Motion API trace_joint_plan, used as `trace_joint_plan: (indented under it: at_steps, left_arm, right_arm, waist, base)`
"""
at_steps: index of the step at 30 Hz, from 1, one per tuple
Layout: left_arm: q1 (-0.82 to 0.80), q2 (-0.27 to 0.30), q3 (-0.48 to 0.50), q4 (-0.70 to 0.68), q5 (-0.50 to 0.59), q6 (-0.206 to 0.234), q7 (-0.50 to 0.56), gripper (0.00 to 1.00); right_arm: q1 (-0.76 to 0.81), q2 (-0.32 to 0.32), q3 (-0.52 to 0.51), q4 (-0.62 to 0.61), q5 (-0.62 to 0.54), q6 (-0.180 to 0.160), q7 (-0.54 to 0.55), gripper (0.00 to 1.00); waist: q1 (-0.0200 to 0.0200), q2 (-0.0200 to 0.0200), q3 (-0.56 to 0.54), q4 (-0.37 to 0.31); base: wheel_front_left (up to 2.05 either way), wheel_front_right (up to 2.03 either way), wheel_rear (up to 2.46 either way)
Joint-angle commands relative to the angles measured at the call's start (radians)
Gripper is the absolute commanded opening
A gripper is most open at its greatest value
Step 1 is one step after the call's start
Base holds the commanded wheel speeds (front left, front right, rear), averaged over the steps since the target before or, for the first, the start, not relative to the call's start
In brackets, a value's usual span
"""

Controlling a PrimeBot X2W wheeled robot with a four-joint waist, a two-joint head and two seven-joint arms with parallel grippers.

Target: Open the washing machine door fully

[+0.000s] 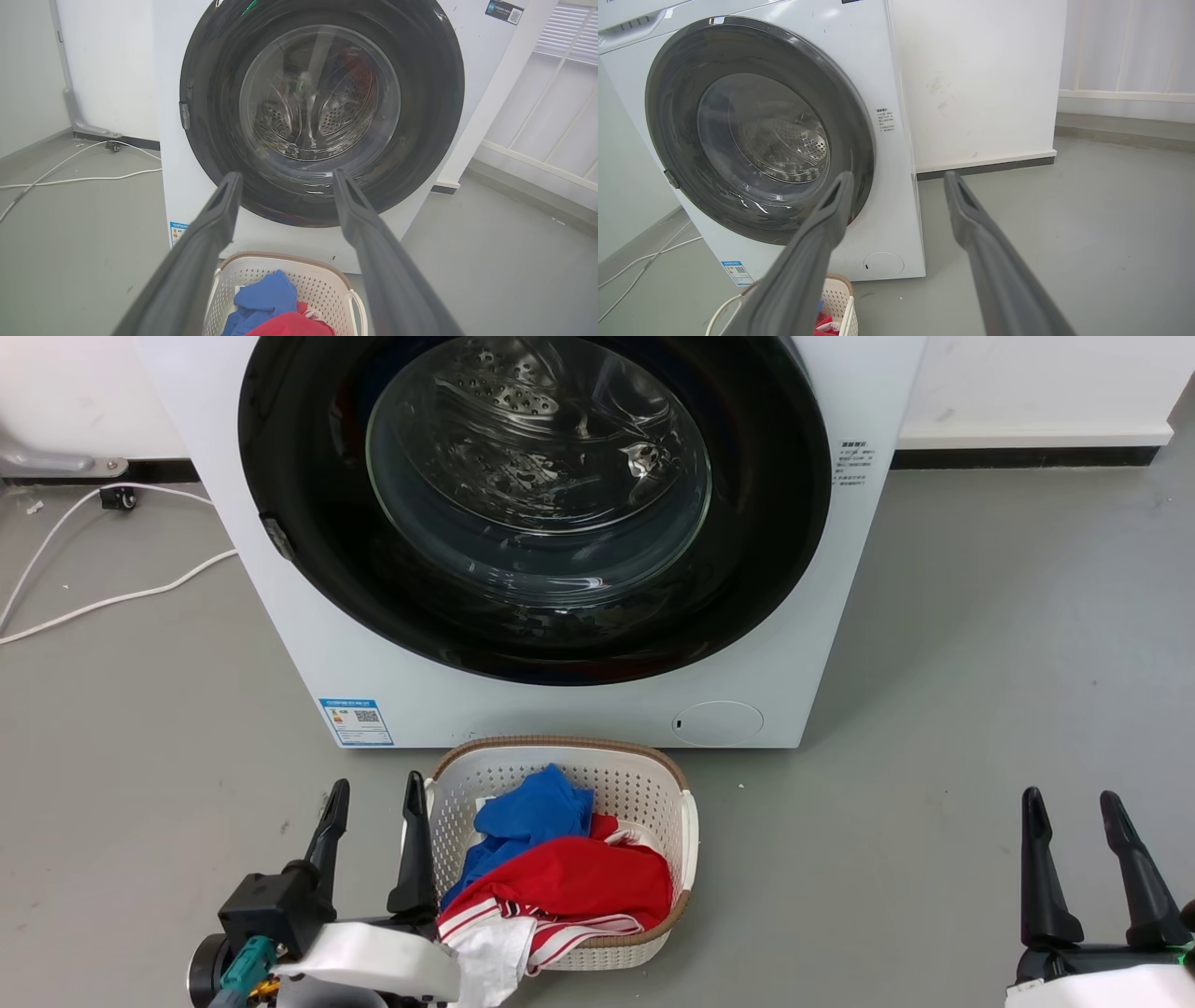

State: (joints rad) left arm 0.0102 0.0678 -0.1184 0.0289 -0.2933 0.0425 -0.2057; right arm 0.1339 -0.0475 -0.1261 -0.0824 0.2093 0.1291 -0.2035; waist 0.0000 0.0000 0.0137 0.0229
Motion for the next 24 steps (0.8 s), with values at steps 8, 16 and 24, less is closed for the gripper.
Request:
trace_joint_plan:
  at_steps: [8,16,24]
  left_arm:
    - [0.009,-0.01,0.01,0.0,0.069,-0.022,-0.021,1.0]
    - [0.018,-0.016,0.016,0.01,0.12,-0.029,-0.038,1.0]
    - [0.027,-0.017,0.014,0.022,0.148,-0.03,-0.051,1.0]
  right_arm:
    - [0.016,-0.004,-0.003,-0.026,-0.065,0.002,-0.023,1.0]
    - [0.027,-0.005,-0.003,-0.035,-0.118,0.002,-0.038,1.0]
    - [0.04,-0.004,-0.005,-0.04,-0.151,0.002,-0.053,1.0]
  waist:
    - [0.0,0.0,0.001,0.002]
    - [0.0,0.0,0.0,0.003]
    - [0.0,0.0,-0.004,0.008]
  base:
    - [0.0,0.0,0.0]
    - [0.0,0.0,0.0]
    - [0.0,0.0,0.0]
